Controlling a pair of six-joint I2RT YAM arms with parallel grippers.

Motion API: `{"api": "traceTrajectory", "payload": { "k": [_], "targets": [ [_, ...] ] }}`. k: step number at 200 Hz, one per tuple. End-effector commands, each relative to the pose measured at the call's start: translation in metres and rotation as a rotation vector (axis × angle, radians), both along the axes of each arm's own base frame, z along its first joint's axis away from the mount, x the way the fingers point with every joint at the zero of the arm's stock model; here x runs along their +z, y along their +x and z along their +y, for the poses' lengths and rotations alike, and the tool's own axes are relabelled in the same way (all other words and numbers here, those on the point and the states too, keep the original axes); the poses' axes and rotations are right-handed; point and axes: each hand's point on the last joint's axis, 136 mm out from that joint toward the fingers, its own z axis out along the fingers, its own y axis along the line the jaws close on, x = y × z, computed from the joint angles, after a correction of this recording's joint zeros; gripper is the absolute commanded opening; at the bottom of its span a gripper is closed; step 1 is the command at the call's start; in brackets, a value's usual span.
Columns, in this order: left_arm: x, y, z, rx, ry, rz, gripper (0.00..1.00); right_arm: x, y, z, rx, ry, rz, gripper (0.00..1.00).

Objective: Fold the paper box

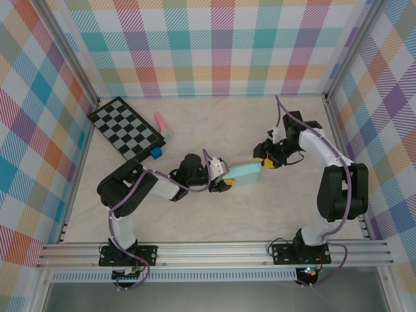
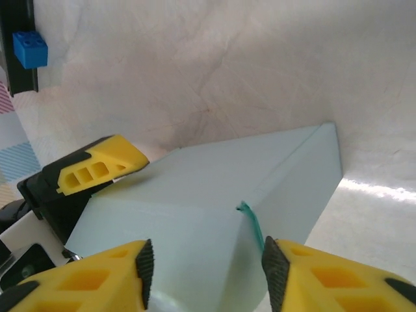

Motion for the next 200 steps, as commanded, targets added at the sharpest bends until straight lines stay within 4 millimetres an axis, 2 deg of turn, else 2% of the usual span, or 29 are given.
{"api": "traceTrajectory", "payload": {
  "k": [1,23,37,45,55,62,78,90,119,139,178,200],
  "targets": [
    [0.017,0.004,0.001,-0.024,-0.024,-0.030,0.61,0.035,0.017,-0.006,0.108,-0.069,-0.293,0.57],
    [0.013,0.002,-0.001,-0.057,-0.014,-0.022,0.59,0.062,0.022,-0.004,0.294,-0.095,-0.571,0.61],
    [0.010,0.002,-0.001,-0.065,-0.012,-0.019,0.59,0.076,0.011,0.004,0.481,-0.091,-0.762,0.64],
    [0.010,0.001,-0.001,-0.070,-0.016,-0.017,0.59,0.077,-0.003,0.009,0.650,-0.096,-0.886,0.65],
    [0.011,0.001,0.000,-0.077,-0.020,-0.014,0.59,0.070,-0.017,0.013,0.835,-0.144,-0.992,0.77],
    [0.011,0.001,0.000,-0.081,-0.023,-0.015,0.60,0.067,-0.024,0.016,0.938,-0.161,-1.033,0.79],
    [0.011,0.001,0.001,-0.087,-0.023,-0.012,0.60,0.061,-0.039,0.026,1.114,-0.101,-1.076,0.83],
    [0.010,0.002,0.001,-0.090,-0.022,-0.012,0.60,0.049,-0.047,0.034,1.229,-0.088,-1.089,0.84],
    [0.011,0.001,0.003,-0.103,-0.025,-0.011,0.59,0.020,-0.042,0.045,1.385,-0.141,-1.077,0.89],
    [0.010,-0.001,0.003,-0.120,-0.024,-0.008,0.59,0.002,-0.036,0.043,1.447,-0.176,-1.040,0.90],
    [0.008,-0.004,0.004,-0.139,-0.014,-0.007,0.59,-0.025,-0.024,0.041,1.518,-0.266,-1.027,0.84],
    [0.009,0.000,0.007,-0.118,-0.017,-0.009,0.59,-0.032,-0.027,0.042,1.544,-0.269,-1.006,0.78]
  ]
}}
